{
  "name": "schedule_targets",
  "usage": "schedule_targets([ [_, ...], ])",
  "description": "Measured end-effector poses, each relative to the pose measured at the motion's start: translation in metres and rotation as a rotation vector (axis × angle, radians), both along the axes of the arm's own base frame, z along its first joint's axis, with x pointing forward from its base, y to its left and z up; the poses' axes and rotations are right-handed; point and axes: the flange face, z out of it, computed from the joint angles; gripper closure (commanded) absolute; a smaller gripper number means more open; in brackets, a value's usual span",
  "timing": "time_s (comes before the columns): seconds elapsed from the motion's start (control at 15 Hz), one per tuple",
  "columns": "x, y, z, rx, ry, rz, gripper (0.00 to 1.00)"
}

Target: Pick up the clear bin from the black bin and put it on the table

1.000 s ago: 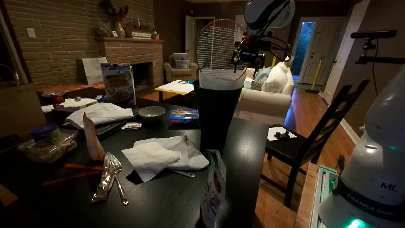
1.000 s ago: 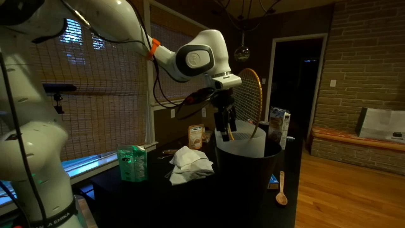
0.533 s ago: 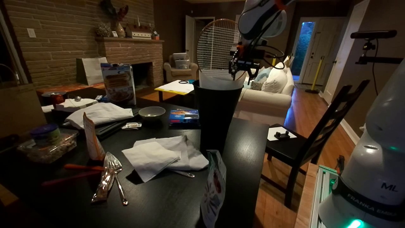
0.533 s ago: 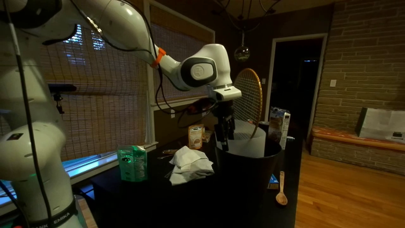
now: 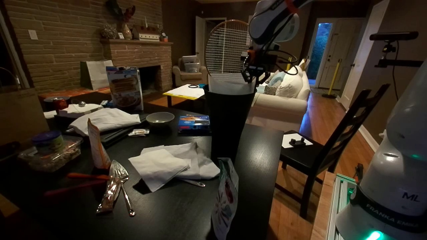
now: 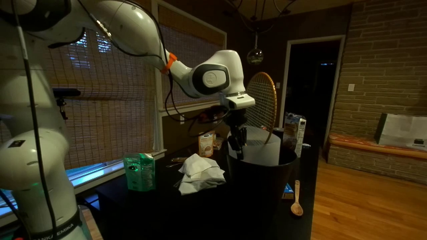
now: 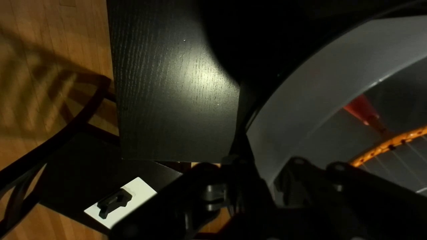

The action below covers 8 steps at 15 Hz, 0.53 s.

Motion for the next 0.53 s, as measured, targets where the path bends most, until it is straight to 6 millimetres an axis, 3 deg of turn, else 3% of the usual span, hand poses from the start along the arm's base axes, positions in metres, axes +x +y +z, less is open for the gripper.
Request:
schedule_targets([
  [0.53, 0.001, -0.006, 0.018, -0.004, -0.046, 0.006, 0.99],
])
